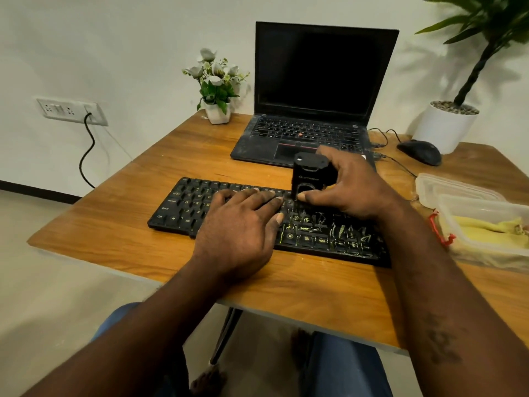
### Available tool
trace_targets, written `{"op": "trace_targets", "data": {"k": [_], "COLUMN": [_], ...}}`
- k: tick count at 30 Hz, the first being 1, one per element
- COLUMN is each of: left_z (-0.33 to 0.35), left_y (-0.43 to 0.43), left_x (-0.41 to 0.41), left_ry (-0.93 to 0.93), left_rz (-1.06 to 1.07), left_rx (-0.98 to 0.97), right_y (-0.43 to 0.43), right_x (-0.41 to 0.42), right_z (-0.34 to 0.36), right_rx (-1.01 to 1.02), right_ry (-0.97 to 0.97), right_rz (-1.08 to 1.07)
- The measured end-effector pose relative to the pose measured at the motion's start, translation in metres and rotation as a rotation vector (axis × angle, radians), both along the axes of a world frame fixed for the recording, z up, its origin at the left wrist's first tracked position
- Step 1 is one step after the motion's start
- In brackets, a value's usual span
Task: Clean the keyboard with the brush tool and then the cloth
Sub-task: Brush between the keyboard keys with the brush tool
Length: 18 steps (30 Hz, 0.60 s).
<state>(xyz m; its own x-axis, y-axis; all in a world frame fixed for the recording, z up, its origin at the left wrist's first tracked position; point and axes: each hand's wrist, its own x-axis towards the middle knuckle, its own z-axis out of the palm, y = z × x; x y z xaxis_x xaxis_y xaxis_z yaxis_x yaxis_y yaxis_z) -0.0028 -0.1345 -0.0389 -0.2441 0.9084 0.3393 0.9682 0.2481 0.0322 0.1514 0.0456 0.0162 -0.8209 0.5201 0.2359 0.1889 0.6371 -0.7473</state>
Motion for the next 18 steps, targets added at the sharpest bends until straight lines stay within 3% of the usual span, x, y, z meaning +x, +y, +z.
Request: {"op": "trace_targets", "data": {"k": [6, 11, 15, 18], "left_z": [0.003, 0.009, 0.008, 0.01], "left_y": [-0.02, -0.038, -0.038, -0.038], "left_x": [-0.018, -0.049, -0.045, -0.044], "left_ry": [-0.05, -0.011, 0.004, -0.019], "left_rz": [0.039, 0.016, 0.005, 0.017], "left_rx": [0.027, -0.04, -0.088, -0.081], "right_y": [0.004, -0.019, -0.016, -0.022], "right_x": [0.004, -0.023, -0.031, -0.038], "right_z": [0.002, -0.004, -0.008, -0.009], "right_rx": [0.042, 0.065, 0.216, 0.188], "right_ry": [-0.008, 0.01, 0.056, 0.054], "right_rz": [-0.052, 0.043, -0.114, -0.055]}}
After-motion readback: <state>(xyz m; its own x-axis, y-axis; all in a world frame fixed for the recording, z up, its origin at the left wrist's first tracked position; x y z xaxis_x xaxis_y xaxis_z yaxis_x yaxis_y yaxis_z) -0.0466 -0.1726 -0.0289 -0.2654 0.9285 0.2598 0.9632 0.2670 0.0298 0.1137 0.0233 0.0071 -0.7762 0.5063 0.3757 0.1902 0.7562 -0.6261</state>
